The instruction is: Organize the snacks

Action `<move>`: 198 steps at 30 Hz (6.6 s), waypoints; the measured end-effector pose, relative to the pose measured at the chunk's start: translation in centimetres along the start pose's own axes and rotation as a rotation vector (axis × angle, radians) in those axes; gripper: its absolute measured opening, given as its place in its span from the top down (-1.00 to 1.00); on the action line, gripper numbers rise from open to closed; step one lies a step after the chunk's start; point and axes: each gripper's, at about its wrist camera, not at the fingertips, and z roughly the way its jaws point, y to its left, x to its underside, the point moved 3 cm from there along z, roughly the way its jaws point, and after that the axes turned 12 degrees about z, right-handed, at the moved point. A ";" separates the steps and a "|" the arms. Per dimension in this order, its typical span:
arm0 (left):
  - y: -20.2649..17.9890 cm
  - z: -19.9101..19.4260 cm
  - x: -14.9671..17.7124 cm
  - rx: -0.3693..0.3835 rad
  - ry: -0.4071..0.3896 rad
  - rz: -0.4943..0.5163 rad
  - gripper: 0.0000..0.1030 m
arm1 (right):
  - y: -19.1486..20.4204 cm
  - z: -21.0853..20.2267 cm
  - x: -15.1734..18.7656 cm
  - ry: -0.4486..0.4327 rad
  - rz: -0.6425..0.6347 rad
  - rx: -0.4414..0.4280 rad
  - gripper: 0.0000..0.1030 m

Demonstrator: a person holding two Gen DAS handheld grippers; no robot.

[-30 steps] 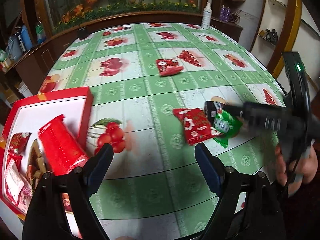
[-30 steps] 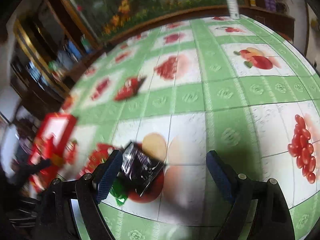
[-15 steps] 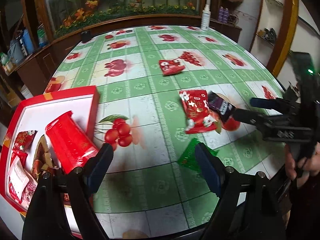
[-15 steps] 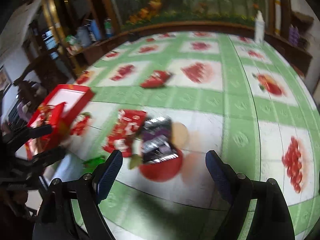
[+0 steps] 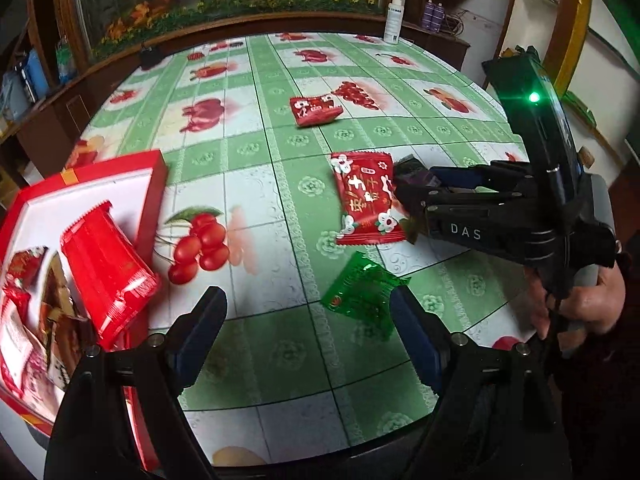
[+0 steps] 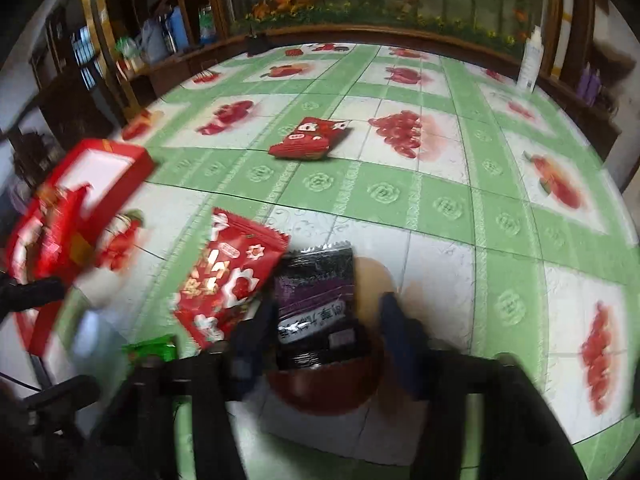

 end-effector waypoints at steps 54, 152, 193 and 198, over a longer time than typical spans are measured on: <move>-0.1 1.8 1.8 0.074 -0.061 0.060 0.31 | -4.9 -4.7 2.4 -0.036 0.243 -0.118 0.22; 19.8 -9.1 8.8 -0.458 -0.297 -0.246 -0.17 | 26.9 -8.6 -2.3 -0.175 -0.197 -0.514 0.19; 6.4 -6.0 3.9 -0.234 -0.235 0.047 -0.59 | 4.4 8.0 -10.6 0.087 0.192 0.070 0.12; 4.7 -5.1 2.6 -0.195 -0.222 0.082 -0.59 | -1.1 5.5 -8.4 0.089 0.259 0.046 0.13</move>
